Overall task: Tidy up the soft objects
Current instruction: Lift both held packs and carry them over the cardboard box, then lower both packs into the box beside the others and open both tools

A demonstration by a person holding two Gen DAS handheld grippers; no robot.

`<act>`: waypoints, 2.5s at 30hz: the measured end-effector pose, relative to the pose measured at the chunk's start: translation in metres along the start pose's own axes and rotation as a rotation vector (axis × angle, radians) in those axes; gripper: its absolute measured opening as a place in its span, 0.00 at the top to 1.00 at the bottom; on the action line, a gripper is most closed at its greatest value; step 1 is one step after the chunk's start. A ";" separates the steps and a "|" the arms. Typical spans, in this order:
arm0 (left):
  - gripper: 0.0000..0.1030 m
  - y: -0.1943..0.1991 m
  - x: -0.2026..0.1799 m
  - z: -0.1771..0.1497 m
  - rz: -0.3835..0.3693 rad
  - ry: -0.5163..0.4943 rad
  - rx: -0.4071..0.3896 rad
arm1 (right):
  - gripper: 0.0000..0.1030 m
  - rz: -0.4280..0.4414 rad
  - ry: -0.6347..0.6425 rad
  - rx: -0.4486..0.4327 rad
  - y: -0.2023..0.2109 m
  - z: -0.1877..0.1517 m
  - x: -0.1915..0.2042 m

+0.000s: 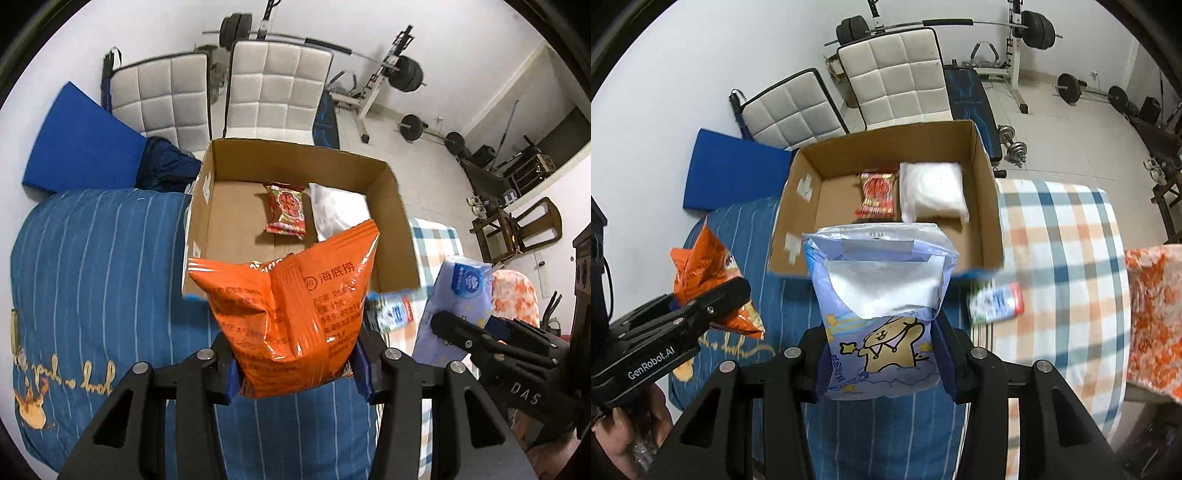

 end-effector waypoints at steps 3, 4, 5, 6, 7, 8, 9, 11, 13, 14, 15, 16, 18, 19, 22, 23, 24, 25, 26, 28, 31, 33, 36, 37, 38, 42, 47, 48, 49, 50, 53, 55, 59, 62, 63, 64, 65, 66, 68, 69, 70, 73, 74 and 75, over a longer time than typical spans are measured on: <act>0.57 -0.022 0.006 0.026 0.000 0.003 0.042 | 0.52 -0.003 -0.013 0.041 -0.024 0.032 -0.008; 0.57 -0.030 0.009 0.034 -0.003 0.008 0.059 | 0.52 -0.008 -0.018 0.062 -0.036 0.044 -0.012; 0.57 -0.044 0.013 0.045 -0.001 0.018 0.086 | 0.52 -0.015 -0.024 0.080 -0.046 0.053 -0.015; 0.57 -0.053 0.015 0.052 -0.002 0.017 0.111 | 0.52 -0.031 -0.023 0.108 -0.061 0.065 -0.019; 0.57 -0.064 0.018 0.057 -0.003 0.023 0.134 | 0.52 -0.039 -0.026 0.125 -0.072 0.072 -0.022; 0.57 -0.077 0.023 0.064 0.000 0.034 0.158 | 0.52 -0.051 -0.029 0.147 -0.085 0.079 -0.026; 0.57 -0.091 0.028 0.070 0.003 0.041 0.192 | 0.52 -0.068 -0.029 0.179 -0.101 0.087 -0.030; 0.57 -0.114 0.037 0.080 0.010 0.060 0.235 | 0.52 -0.101 -0.024 0.231 -0.129 0.097 -0.037; 0.57 -0.138 0.046 0.087 0.003 0.086 0.292 | 0.52 -0.142 -0.005 0.288 -0.157 0.102 -0.044; 0.57 -0.153 0.050 0.091 -0.002 0.101 0.319 | 0.52 -0.156 0.002 0.303 -0.167 0.100 -0.047; 0.57 -0.161 0.053 0.094 0.003 0.104 0.334 | 0.52 -0.184 0.013 0.324 -0.178 0.101 -0.050; 0.57 -0.170 0.058 0.096 0.019 0.105 0.345 | 0.52 -0.212 0.028 0.346 -0.191 0.101 -0.054; 0.57 -0.187 0.065 0.103 0.047 0.105 0.364 | 0.52 -0.230 0.034 0.384 -0.209 0.098 -0.058; 0.57 -0.195 0.068 0.107 0.061 0.109 0.375 | 0.52 -0.241 0.035 0.401 -0.219 0.096 -0.061; 0.57 -0.211 0.074 0.116 0.080 0.114 0.392 | 0.52 -0.263 0.039 0.430 -0.237 0.094 -0.065; 0.57 -0.216 0.077 0.120 0.091 0.115 0.396 | 0.52 -0.264 0.038 0.438 -0.241 0.093 -0.065; 0.57 -0.222 0.082 0.124 0.113 0.118 0.399 | 0.52 -0.268 0.040 0.446 -0.244 0.093 -0.065; 0.57 -0.224 0.084 0.127 0.127 0.117 0.399 | 0.52 -0.271 0.043 0.452 -0.247 0.093 -0.065; 0.57 -0.228 0.087 0.131 0.146 0.109 0.402 | 0.52 -0.274 0.045 0.456 -0.250 0.093 -0.065; 0.57 -0.235 0.090 0.135 0.172 0.100 0.412 | 0.52 -0.279 0.048 0.460 -0.253 0.094 -0.066; 0.56 -0.243 0.094 0.138 0.185 0.097 0.428 | 0.52 -0.277 0.051 0.471 -0.256 0.094 -0.065; 0.56 -0.247 0.095 0.138 0.182 0.100 0.439 | 0.51 -0.266 0.044 0.485 -0.259 0.094 -0.066; 0.56 -0.253 0.096 0.132 0.162 0.115 0.473 | 0.50 -0.257 0.037 0.496 -0.264 0.095 -0.070; 0.56 -0.254 0.097 0.131 0.158 0.117 0.481 | 0.49 -0.257 0.038 0.499 -0.265 0.096 -0.071; 0.56 -0.258 0.097 0.130 0.152 0.115 0.495 | 0.49 -0.258 0.038 0.501 -0.267 0.097 -0.070; 0.54 -0.262 0.100 0.124 0.157 0.097 0.510 | 0.46 -0.259 0.037 0.505 -0.269 0.101 -0.073; 0.53 -0.261 0.099 0.124 0.147 0.096 0.512 | 0.42 -0.249 0.022 0.506 -0.270 0.101 -0.072; 0.53 -0.261 0.099 0.124 0.144 0.096 0.515 | 0.42 -0.248 0.020 0.507 -0.268 0.102 -0.073; 0.53 -0.260 0.099 0.124 0.140 0.096 0.520 | 0.42 -0.247 0.017 0.509 -0.268 0.102 -0.074; 0.53 -0.260 0.102 0.125 0.135 0.098 0.525 | 0.42 -0.246 0.018 0.510 -0.268 0.100 -0.075; 0.53 -0.258 0.105 0.132 0.119 0.108 0.532 | 0.40 -0.245 0.017 0.508 -0.266 0.101 -0.076; 0.53 -0.252 0.105 0.134 0.112 0.117 0.526 | 0.39 -0.251 0.013 0.502 -0.263 0.103 -0.076; 0.45 -0.238 0.098 0.142 0.099 0.115 0.503 | 0.28 -0.258 0.021 0.487 -0.255 0.103 -0.069; 0.32 -0.224 0.088 0.148 0.080 0.101 0.481 | 0.21 -0.249 0.022 0.469 -0.247 0.103 -0.065; 0.23 -0.220 0.085 0.148 0.071 0.098 0.474 | 0.16 -0.247 0.021 0.461 -0.244 0.104 -0.063; 0.19 -0.213 0.083 0.148 0.065 0.097 0.462 | 0.11 -0.242 0.019 0.448 -0.239 0.105 -0.061; 0.12 -0.208 0.083 0.148 0.073 0.095 0.448 | 0.10 -0.244 0.019 0.440 -0.237 0.101 -0.053; 0.10 -0.200 0.086 0.148 0.083 0.090 0.433 | 0.08 -0.248 0.019 0.429 -0.232 0.101 -0.052; 0.07 -0.186 0.086 0.148 0.104 0.082 0.390 | 0.01 -0.246 0.009 0.399 -0.223 0.102 -0.050; 0.04 -0.180 0.085 0.140 0.104 0.082 0.377 | 0.00 -0.239 0.004 0.383 -0.218 0.102 -0.049; 0.03 -0.176 0.086 0.134 0.103 0.086 0.365 | 0.00 -0.237 -0.001 0.362 -0.213 0.103 -0.048; 0.02 -0.159 0.086 0.119 0.096 0.104 0.314 | 0.00 -0.242 0.002 0.310 -0.197 0.101 -0.045; 0.02 -0.156 0.090 0.111 0.091 0.113 0.292 | 0.00 -0.241 0.003 0.299 -0.193 0.101 -0.052; 0.02 -0.150 0.084 0.108 0.089 0.119 0.269 | 0.00 -0.239 0.005 0.286 -0.188 0.099 -0.054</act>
Point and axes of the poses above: each gripper's, at about its wrist camera, not at the fingertips, and y roughly against the way its jaws point, x to its left, z to its top, the point moved 10 cm from there along -y, roughly the way its jaws point, and after that the axes turned 7 degrees about x, right-handed, at the moved point
